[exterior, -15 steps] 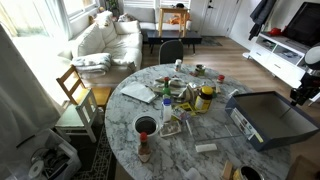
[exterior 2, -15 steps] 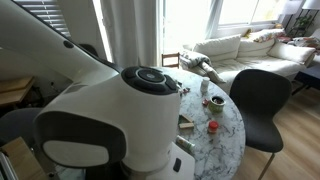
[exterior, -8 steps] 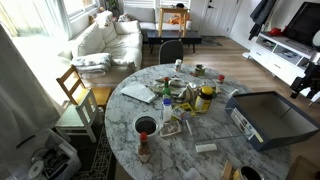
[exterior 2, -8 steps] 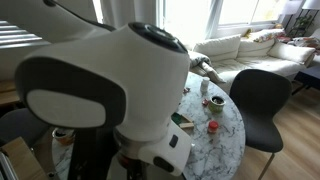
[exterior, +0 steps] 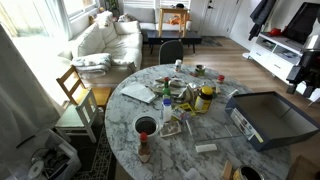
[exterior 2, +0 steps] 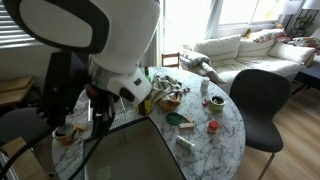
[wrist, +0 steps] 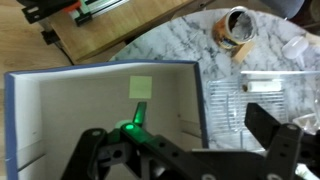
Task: Move the shoe box to the right then put the container and cup inside
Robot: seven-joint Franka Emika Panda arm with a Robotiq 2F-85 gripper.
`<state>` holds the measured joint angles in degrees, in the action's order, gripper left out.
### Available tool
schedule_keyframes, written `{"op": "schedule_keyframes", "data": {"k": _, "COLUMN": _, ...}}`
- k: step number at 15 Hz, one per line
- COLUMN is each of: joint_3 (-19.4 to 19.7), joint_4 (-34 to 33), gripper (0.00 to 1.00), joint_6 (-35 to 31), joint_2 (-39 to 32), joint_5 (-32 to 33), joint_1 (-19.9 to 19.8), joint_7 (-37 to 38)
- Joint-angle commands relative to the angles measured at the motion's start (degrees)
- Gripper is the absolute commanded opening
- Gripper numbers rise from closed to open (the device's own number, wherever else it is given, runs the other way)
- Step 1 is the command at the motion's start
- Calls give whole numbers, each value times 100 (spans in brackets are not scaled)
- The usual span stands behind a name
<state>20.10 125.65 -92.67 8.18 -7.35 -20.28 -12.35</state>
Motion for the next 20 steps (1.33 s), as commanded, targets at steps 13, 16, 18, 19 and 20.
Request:
{"op": "schedule_keyframes", "data": {"k": 13, "joint_3": -450, "joint_4": 389, "gripper": 100, "joint_6": -63, "joint_2": 58, "joint_5": -656, "joint_1": 628, "joint_7": -153}}
{"op": "schedule_keyframes", "data": {"k": 16, "joint_3": -595, "joint_4": 771, "gripper": 100, "joint_6": -1164, "joint_2": 24, "joint_5": -1120, "joint_1": 791, "joint_7": -250}}
{"op": "schedule_keyframes", "data": {"k": 18, "joint_3": -729, "joint_4": 1084, "gripper": 100, "joint_6": -2123, "joint_2": -8, "joint_5": -1340, "joint_1": 907, "joint_7": -141}}
{"op": "schedule_keyframes", "data": {"k": 19, "joint_3": -785, "joint_4": 1200, "gripper": 100, "joint_6": -2477, "joint_2": -45, "joint_5": -1494, "joint_1": 977, "joint_7": -207}}
{"op": "schedule_keyframes", "data": {"k": 20, "joint_3": -847, "joint_4": 1318, "gripper": 100, "joint_6": -2819, "joint_2": -93, "joint_5": -1579, "joint_1": 1044, "joint_7": -219}}
